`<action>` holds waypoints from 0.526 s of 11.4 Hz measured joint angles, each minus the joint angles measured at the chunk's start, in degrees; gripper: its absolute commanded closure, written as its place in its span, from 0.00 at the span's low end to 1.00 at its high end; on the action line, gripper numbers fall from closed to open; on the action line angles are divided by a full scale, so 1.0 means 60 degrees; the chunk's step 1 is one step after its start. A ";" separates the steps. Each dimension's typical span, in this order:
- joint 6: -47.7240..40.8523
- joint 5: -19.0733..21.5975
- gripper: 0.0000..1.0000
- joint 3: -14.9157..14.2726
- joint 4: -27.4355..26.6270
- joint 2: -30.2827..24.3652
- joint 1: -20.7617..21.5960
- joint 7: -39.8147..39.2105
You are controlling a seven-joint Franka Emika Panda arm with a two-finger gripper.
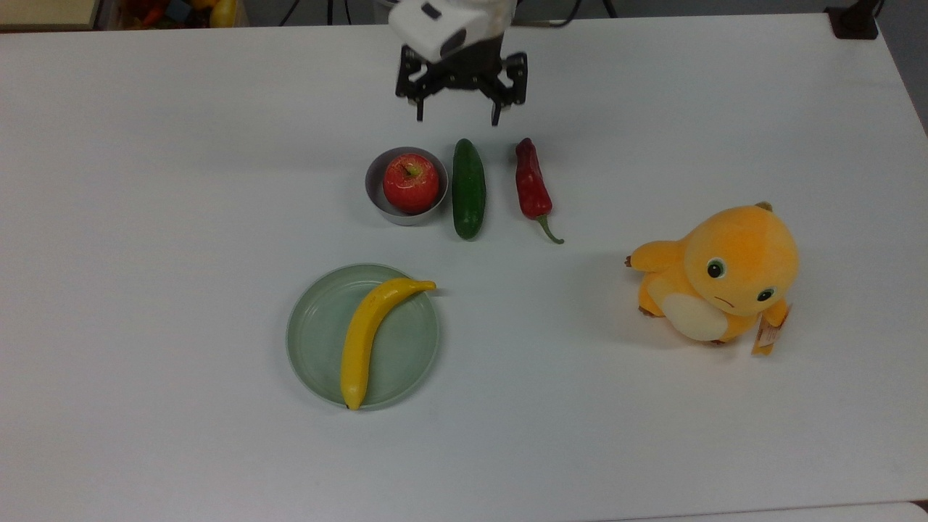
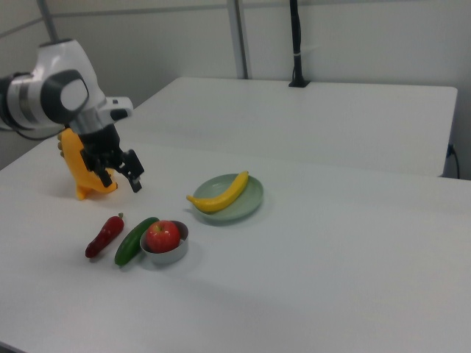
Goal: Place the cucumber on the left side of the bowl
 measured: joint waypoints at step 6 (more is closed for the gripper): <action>-0.3423 0.0979 0.00 -0.0951 0.2510 -0.0681 -0.0016 0.0174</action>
